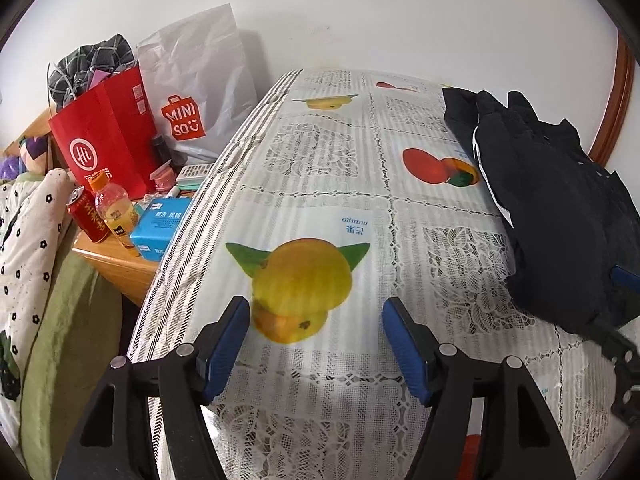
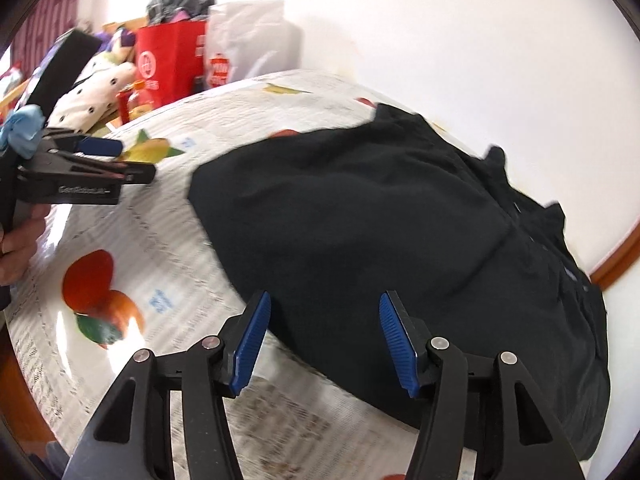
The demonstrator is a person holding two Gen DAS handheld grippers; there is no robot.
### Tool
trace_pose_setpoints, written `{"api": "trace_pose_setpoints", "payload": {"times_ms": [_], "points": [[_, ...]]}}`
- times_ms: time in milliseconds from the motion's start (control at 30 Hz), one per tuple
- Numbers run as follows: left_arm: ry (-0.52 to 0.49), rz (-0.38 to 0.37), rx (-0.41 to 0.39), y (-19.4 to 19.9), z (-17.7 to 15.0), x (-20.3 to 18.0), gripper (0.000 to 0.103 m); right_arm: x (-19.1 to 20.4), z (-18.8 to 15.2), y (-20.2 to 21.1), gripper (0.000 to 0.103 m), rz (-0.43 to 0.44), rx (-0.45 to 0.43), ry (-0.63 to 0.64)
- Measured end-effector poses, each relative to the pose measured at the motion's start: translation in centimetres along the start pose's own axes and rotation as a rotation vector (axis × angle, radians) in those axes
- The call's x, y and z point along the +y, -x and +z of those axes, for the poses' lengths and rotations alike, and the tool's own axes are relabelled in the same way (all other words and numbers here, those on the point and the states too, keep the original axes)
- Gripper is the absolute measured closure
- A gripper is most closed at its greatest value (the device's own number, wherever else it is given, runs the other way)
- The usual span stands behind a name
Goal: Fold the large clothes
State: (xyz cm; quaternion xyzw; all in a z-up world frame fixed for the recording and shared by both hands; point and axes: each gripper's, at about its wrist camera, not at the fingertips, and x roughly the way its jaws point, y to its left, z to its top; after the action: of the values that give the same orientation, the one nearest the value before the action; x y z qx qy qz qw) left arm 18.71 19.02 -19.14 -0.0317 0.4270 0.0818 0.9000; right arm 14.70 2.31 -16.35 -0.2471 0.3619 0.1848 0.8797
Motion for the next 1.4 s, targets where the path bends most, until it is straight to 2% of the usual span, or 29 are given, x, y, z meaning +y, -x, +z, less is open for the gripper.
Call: {"api": "trace_pose_setpoints", "payload": {"times_ms": [167,300,533,567,667,767,800,1100,1233,1333,1400], "points": [[-0.002,0.007,0.005,0.0,-0.1,0.0,0.032,2.3,0.8,-1.6,0.044,0.005,0.011,0.078],[0.003,0.005,0.007,-0.1,-0.1,0.1,0.03,3.4,1.8,-2.7,0.039,-0.033,-0.009,0.11],[0.007,-0.004,0.01,-0.2,-0.2,0.1,0.029,4.8,3.6,-4.5,0.04,-0.116,-0.022,0.125],[0.007,-0.006,0.01,-0.2,-0.2,0.1,0.028,4.9,3.8,-4.7,0.045,-0.118,-0.023,0.118],[0.008,-0.009,0.01,-0.2,-0.2,0.1,0.028,5.1,4.1,-5.3,0.073,-0.122,-0.015,0.112],[0.008,-0.009,0.01,-0.2,-0.2,0.1,0.028,5.3,4.2,-6.0,0.089,-0.17,-0.008,0.112],[0.008,-0.009,0.01,-0.2,-0.2,0.1,0.027,5.0,4.4,-6.1,0.091,-0.168,-0.001,0.087],[0.006,-0.006,0.011,-0.2,-0.1,0.1,0.027,0.4,7.4,-3.1,0.097,0.126,-0.098,-0.173],[0.006,-0.006,0.011,-0.2,-0.1,0.1,0.027,-3.8,7.9,0.9,0.098,0.231,-0.268,-0.314],[0.005,-0.005,0.011,-0.2,-0.1,0.1,0.027,-8.1,6.6,3.4,0.099,0.251,-0.366,-0.423],[0.004,-0.004,0.011,-0.2,-0.1,0.1,0.027,-11.0,5.2,4.3,0.099,0.227,-0.389,-0.506]]}}
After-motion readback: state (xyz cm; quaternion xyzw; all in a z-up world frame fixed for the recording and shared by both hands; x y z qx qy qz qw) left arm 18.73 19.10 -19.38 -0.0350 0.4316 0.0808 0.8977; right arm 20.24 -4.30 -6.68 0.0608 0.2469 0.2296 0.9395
